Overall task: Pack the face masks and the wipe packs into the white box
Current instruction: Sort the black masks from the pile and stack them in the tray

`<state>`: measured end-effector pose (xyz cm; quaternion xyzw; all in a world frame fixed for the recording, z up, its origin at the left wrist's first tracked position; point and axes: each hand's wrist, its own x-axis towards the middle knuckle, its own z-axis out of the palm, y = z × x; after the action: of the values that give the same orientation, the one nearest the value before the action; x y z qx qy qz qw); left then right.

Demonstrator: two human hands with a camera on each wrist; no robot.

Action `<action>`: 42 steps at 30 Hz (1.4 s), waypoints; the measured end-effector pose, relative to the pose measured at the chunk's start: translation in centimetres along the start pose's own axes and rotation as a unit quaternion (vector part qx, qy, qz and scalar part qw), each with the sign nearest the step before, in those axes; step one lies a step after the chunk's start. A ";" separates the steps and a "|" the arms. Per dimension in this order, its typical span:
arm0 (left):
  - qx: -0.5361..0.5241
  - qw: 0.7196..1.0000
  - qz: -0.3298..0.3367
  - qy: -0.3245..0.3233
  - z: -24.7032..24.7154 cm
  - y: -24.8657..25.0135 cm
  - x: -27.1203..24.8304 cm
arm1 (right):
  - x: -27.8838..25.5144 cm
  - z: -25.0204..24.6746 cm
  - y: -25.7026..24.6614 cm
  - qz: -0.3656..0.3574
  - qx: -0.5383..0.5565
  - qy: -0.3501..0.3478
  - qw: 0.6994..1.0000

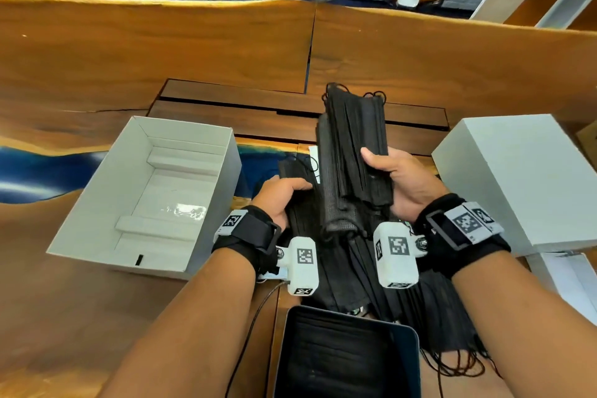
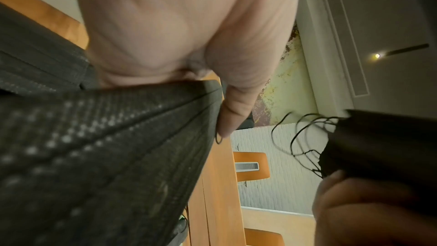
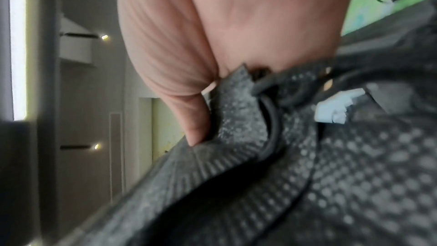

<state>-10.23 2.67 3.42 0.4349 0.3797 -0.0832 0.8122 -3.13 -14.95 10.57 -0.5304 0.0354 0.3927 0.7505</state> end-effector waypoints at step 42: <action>-0.165 0.978 0.120 -0.034 2.0 -0.8 -0.9 | 0.8 0.6 6.3 0.047 0.033 0.080 0.995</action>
<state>-10.16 0.49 4.18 0.3345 0.3050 0.0641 0.8894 -6.72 -13.21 5.64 -0.5324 0.1331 0.3824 0.7433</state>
